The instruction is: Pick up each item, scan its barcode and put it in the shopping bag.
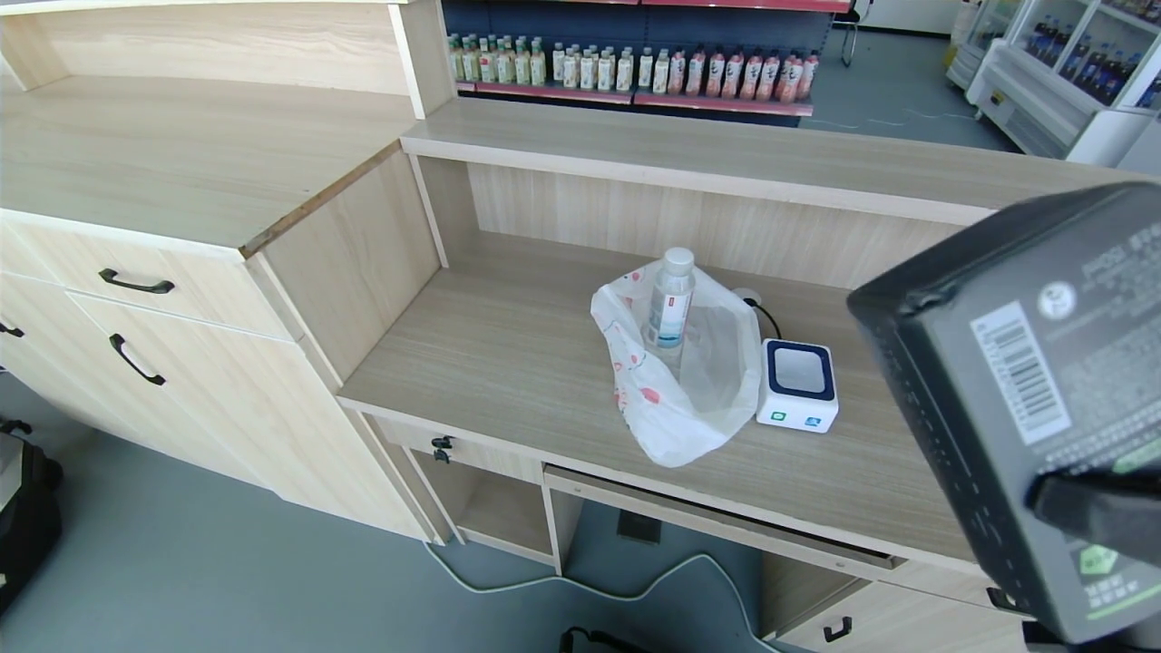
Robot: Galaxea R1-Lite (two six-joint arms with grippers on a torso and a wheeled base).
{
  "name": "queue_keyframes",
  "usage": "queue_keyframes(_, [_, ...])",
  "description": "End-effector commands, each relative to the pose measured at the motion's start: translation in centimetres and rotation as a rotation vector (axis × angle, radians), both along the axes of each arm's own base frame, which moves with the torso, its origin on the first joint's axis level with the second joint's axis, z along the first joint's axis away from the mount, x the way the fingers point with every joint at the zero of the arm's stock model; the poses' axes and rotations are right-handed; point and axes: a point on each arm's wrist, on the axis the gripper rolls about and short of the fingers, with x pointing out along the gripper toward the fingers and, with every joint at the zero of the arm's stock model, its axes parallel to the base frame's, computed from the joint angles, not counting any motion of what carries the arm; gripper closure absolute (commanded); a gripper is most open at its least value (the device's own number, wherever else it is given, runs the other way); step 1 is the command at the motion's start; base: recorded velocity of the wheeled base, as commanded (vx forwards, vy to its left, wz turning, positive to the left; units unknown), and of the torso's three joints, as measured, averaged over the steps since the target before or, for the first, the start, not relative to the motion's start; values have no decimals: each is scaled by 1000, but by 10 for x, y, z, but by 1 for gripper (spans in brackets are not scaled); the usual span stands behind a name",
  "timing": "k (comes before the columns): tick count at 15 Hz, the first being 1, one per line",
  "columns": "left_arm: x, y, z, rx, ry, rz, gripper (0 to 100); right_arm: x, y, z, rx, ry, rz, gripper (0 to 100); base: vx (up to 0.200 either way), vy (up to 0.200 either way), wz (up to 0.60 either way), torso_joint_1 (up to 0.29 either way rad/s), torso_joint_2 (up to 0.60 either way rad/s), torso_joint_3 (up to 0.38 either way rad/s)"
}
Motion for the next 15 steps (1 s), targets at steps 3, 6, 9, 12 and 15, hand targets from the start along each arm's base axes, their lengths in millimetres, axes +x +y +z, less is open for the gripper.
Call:
queue_keyframes(3, [0, 0, 0, 0, -1, 1, 0, 2, 5, -5, -23, 17, 41, 100, 0, 0, 0, 0, 0, 0])
queue_keyframes(6, [0, 0, 0, 0, -1, 1, 0, 0, 2, -3, -16, 9, 49, 100, 0, 0, 0, 0, 0, 0])
queue_keyframes(9, [0, 0, 0, 0, 1, 1, 0, -7, -10, -8, -48, 47, 40, 100, 0, 0, 0, 0, 0, 0])
queue_keyframes(12, [0, 0, 0, 0, -1, 1, 0, -13, -18, -9, -65, 51, 57, 100, 0, 0, 0, 0, 0, 0])
queue_keyframes(15, [0, 0, 0, 0, 1, 1, 0, -12, -19, -8, -63, 51, 54, 100, 0, 0, 0, 0, 0, 0])
